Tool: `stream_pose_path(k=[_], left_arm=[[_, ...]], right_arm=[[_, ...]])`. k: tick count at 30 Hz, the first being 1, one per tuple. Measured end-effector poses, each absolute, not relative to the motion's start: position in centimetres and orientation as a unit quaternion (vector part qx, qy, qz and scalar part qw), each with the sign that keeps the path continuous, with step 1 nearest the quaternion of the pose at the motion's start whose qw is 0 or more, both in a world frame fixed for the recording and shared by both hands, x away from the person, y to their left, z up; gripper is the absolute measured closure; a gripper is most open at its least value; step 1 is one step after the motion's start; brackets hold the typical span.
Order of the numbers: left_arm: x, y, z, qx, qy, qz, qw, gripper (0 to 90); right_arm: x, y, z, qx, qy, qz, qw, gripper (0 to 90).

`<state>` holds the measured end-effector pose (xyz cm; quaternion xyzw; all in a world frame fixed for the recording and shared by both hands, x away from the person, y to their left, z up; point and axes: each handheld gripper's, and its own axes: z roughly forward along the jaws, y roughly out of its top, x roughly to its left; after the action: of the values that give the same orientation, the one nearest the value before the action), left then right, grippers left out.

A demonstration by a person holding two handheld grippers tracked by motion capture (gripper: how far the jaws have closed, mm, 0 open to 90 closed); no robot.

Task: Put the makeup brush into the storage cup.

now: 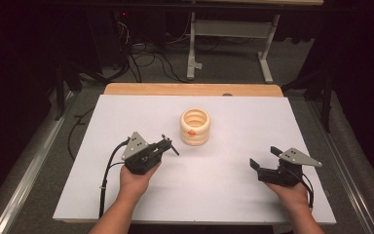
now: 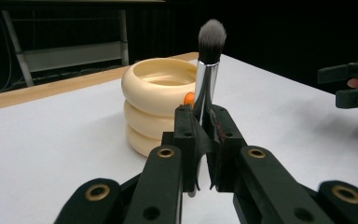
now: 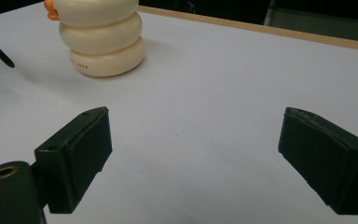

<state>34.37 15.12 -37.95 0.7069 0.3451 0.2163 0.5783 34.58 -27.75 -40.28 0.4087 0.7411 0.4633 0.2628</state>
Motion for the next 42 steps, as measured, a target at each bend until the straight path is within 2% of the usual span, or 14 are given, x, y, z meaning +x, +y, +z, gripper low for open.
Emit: stream_pose_path(k=[42], left_arm=[[36.0,14.5,-32.7,0.683,0.354,0.23,0.595,83.3]], right_arm=[[34.6,-27.7,-40.4,0.416,0.738,0.464,0.258,11.1]])
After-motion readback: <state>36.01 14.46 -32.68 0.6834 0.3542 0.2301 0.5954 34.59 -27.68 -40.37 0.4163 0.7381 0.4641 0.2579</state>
